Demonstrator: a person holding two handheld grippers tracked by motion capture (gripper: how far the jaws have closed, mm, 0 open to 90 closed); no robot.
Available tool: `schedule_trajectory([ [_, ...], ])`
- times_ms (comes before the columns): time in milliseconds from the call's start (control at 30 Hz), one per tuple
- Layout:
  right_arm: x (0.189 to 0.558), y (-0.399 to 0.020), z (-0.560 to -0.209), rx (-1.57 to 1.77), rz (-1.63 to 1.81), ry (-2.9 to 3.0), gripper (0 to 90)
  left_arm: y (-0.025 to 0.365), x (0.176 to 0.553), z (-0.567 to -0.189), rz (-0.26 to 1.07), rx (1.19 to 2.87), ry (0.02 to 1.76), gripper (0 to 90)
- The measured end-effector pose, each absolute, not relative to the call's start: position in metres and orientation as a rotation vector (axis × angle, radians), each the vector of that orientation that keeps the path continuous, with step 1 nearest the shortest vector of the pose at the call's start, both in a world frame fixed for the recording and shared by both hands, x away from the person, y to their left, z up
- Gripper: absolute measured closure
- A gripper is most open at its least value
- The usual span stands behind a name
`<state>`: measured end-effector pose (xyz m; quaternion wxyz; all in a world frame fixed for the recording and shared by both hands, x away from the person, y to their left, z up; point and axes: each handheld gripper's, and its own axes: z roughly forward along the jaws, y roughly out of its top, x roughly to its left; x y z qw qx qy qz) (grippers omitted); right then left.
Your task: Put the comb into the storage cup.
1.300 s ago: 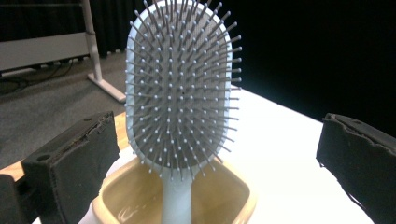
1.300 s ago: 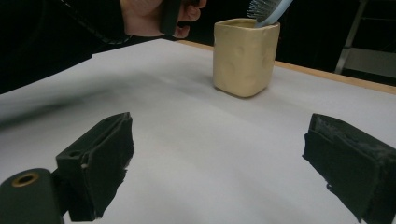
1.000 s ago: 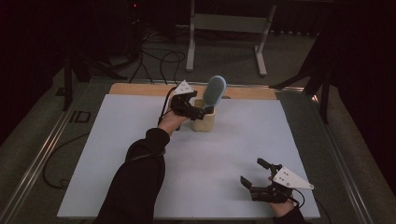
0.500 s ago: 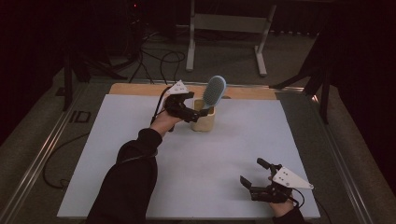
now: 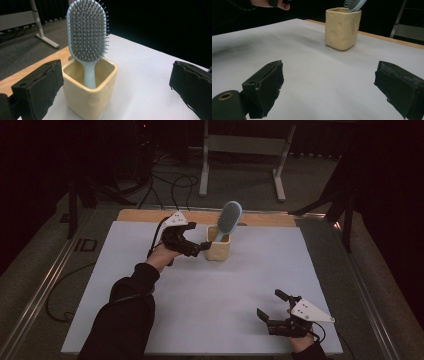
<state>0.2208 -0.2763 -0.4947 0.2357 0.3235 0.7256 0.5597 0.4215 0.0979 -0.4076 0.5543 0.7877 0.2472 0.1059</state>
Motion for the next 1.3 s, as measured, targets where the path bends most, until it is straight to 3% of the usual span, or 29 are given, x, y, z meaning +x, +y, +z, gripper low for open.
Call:
schedule_trajectory([
  [1300, 0.223, -0.273, -0.496, 0.874, 1.522, 2.006, 8.1, 0.169, 0.36, -0.427, 0.257, 1.898, 0.592, 0.0],
])
